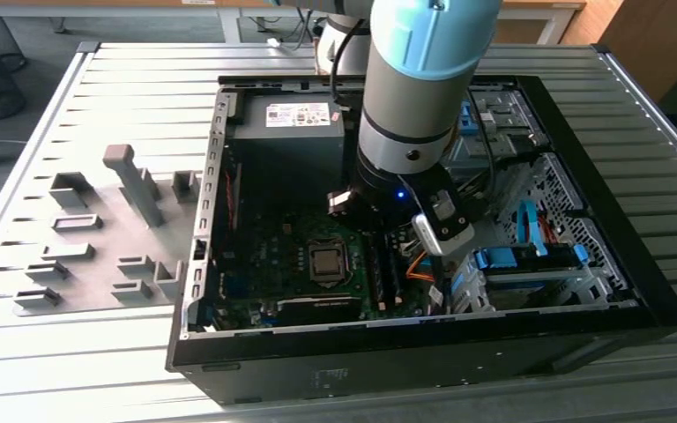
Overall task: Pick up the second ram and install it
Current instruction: 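Press down the second ram until it locks into place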
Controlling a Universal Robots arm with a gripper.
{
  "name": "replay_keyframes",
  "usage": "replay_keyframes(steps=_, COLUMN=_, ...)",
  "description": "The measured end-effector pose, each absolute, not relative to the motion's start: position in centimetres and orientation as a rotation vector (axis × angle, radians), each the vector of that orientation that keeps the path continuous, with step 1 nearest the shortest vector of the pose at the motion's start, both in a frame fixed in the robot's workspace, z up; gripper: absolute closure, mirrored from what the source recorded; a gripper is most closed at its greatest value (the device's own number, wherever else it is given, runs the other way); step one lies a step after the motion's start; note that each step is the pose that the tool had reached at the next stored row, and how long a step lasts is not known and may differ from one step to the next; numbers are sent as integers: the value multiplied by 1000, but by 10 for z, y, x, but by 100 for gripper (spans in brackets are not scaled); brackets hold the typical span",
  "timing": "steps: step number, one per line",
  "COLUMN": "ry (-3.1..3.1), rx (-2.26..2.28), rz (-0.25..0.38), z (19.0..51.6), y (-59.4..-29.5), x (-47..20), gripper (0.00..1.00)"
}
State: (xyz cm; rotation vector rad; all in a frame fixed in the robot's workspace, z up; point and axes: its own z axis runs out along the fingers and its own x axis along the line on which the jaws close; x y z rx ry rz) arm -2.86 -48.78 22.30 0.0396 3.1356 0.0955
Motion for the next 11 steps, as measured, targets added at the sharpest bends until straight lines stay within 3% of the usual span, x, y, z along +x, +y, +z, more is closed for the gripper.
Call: replay_keyframes(steps=11, ry=3136, rx=40, rz=95, z=216, y=-488, x=-29, gripper=90)
